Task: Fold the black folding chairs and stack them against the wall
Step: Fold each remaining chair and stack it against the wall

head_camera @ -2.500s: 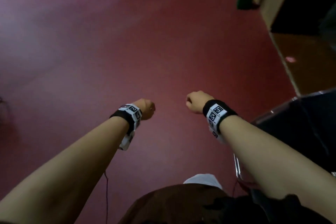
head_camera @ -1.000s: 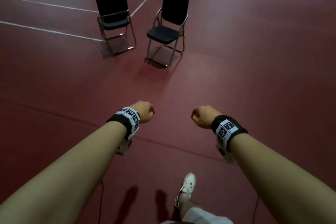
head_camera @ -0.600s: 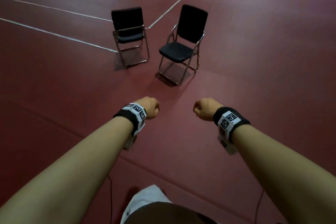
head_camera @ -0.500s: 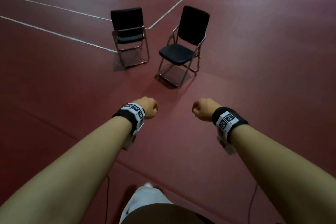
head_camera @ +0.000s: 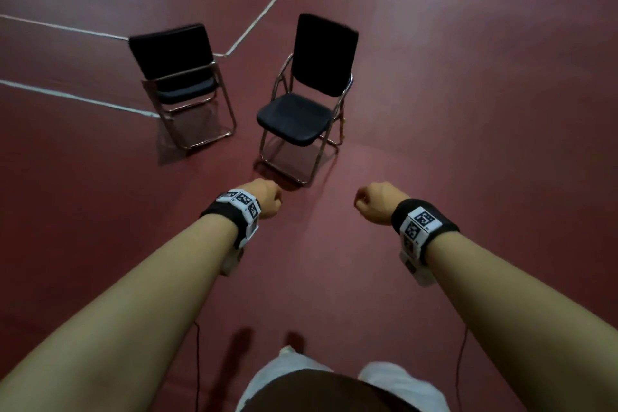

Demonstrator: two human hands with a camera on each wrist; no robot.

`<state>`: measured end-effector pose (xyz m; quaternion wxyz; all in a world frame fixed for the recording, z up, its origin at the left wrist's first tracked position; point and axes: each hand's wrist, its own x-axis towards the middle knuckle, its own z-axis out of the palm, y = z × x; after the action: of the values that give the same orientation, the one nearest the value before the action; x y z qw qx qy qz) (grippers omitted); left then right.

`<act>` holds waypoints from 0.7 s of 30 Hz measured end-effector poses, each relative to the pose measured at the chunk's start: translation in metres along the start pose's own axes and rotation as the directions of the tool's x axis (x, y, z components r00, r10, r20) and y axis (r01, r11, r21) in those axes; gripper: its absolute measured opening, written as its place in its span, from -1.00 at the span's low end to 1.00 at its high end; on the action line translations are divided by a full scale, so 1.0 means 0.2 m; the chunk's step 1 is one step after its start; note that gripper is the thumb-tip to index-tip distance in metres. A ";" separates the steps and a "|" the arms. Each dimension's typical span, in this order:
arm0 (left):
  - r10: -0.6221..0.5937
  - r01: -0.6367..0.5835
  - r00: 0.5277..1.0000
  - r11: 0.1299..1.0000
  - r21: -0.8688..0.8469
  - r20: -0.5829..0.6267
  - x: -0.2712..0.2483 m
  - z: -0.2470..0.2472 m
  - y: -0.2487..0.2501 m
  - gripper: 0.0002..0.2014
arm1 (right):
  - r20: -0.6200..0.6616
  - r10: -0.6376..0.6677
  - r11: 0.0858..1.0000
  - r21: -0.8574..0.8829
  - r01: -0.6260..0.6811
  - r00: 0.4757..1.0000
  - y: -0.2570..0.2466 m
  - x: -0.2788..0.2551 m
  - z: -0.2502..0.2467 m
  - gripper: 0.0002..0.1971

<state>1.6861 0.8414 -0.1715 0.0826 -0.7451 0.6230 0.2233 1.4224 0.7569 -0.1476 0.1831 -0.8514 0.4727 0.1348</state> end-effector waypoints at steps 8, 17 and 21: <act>0.049 -0.049 0.999 0.998 0.033 0.011 0.66 -0.31 -0.02 -0.70 | 0.043 0.064 0.996 0.063 -0.066 0.997 0.19 0.56 -0.19 -0.68; -0.029 0.027 0.998 0.998 0.056 0.046 1.42 -0.63 0.09 -0.70 | 0.059 0.051 0.995 0.087 -0.056 0.997 0.63 1.38 -0.50 -0.70; -0.086 0.084 0.996 0.995 0.050 0.040 1.81 -0.85 0.18 -0.71 | 0.087 0.003 0.992 0.125 -0.014 0.996 0.89 1.77 -0.71 -0.68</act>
<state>1.7361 0.4433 -0.1731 0.1232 -0.7638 0.5942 0.2199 1.4621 0.3409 -0.1954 0.2561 -0.8294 0.4755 0.1425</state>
